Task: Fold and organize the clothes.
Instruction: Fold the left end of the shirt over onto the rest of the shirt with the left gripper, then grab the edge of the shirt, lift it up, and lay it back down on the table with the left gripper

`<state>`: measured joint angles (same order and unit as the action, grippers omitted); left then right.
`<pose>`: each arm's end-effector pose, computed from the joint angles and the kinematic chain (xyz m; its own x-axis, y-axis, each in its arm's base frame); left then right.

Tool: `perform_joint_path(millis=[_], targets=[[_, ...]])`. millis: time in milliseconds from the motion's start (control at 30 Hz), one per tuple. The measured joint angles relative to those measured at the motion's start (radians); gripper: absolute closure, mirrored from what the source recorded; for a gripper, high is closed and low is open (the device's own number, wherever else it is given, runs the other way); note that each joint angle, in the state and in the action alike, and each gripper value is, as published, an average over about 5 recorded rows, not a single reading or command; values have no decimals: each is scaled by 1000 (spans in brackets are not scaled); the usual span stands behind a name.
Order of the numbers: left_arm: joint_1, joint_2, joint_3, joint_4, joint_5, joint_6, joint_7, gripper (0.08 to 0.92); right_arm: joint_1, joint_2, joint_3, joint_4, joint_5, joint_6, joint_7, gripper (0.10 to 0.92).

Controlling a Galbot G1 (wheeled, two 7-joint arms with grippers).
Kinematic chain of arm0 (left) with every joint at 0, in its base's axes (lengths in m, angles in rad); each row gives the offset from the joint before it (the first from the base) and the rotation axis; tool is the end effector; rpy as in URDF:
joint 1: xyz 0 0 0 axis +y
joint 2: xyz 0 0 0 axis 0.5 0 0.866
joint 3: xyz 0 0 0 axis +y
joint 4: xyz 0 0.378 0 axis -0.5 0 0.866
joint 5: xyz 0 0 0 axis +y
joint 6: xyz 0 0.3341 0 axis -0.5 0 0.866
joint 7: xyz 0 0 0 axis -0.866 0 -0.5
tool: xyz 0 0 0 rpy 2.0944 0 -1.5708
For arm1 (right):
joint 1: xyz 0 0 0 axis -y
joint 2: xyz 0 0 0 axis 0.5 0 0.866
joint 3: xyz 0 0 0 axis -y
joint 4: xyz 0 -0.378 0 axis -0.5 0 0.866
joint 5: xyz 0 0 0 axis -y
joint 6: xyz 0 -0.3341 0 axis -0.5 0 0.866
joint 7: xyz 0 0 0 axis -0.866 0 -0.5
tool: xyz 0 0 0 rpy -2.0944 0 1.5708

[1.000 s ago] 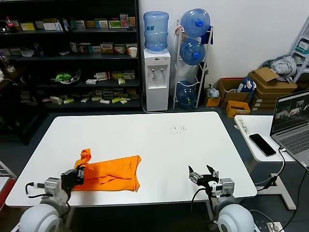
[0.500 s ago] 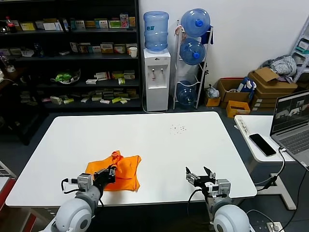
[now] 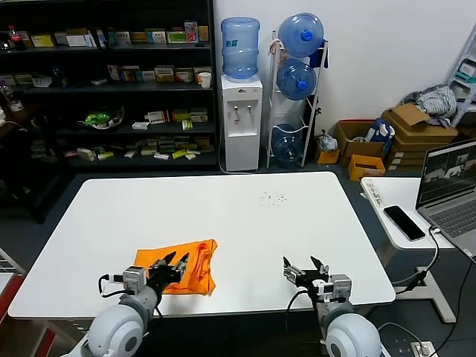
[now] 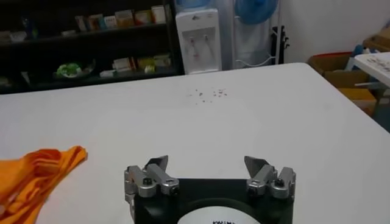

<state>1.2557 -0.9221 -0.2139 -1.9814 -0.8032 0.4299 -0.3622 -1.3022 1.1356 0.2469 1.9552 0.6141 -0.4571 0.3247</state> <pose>0.2334 0.0734 -0.3063 -0.8461 0.1802 0.5016 0.1474 0.9835 -0.1047 0.2215 -0.0298 -0.3314 -0.8575 -0.1559 0.4904 -0.1042 0.9859 0.1312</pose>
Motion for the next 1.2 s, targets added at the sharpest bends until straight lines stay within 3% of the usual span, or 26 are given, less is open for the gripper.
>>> perform_joint_path(millis=[367, 733, 1100, 1200], targets=[[145, 121, -226, 119, -26, -60, 156, 197, 14, 8, -20, -8, 1, -3, 1, 203], [135, 133, -254, 228, -53, -94, 262, 177, 3, 5, -12, -4, 1, -6, 6, 203], [66, 104, -189, 287, -55, -99, 289, 180, 1, 11, -11, -6, 2, -12, 14, 203], [57, 99, -172, 301, -49, -99, 289, 222, -1, 10, -8, -5, 3, -12, 16, 203]])
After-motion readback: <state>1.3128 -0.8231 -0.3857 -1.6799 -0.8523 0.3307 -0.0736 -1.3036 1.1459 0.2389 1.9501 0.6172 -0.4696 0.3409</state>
